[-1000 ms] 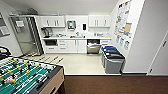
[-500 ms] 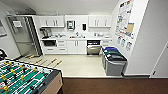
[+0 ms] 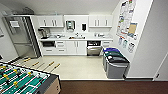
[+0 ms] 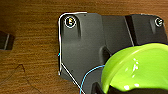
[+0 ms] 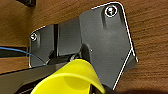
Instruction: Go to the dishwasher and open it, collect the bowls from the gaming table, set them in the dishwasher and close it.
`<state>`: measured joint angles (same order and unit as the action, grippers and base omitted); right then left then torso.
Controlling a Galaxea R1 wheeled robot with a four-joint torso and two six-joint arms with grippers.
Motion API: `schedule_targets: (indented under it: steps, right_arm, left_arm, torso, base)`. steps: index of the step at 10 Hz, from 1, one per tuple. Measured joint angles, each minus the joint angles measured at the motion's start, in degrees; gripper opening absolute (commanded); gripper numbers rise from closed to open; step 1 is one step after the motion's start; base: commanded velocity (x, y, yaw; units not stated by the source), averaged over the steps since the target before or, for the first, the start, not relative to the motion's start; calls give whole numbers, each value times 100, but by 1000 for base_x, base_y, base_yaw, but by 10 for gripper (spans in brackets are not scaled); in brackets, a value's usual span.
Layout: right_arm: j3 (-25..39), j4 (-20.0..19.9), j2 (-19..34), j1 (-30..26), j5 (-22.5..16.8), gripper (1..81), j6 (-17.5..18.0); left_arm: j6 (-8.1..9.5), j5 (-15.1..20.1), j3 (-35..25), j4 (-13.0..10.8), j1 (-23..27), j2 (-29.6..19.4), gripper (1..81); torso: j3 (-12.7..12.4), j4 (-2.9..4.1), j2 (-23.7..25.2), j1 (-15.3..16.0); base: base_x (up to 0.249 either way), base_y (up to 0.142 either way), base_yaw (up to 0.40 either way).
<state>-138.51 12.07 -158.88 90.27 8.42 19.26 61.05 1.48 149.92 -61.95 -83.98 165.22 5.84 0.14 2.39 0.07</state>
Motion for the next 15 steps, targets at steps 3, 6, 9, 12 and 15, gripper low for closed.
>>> schedule_targets:
  steps: [3,6,9,12,15]
  right_arm:
    - [2,99,-9,5,-2,10,0]
    - [2,127,-5,5,-5,10,-2]
    - [2,135,-13,18,-5,10,0]
    - [0,135,0,33,-5,10,0]
    - [0,138,-2,35,-9,10,0]
  left_arm:
    - [0,0,0,0,0,-2,10]
    - [0,1,0,0,-2,0,10]
    - [0,0,0,-1,11,0,10]
    - [0,0,0,-1,-15,0,10]
    - [0,-2,0,0,-15,2,10]
  torso:
    - [0,0,0,0]
    - [-9,0,0,0]
    - [-138,0,0,0]
    - [-133,0,0,0]
    - [-133,0,0,0]
  base:
    - [206,0,0]
    - [206,0,0]
    - [206,0,0]
    - [206,0,0]
    - [206,0,0]
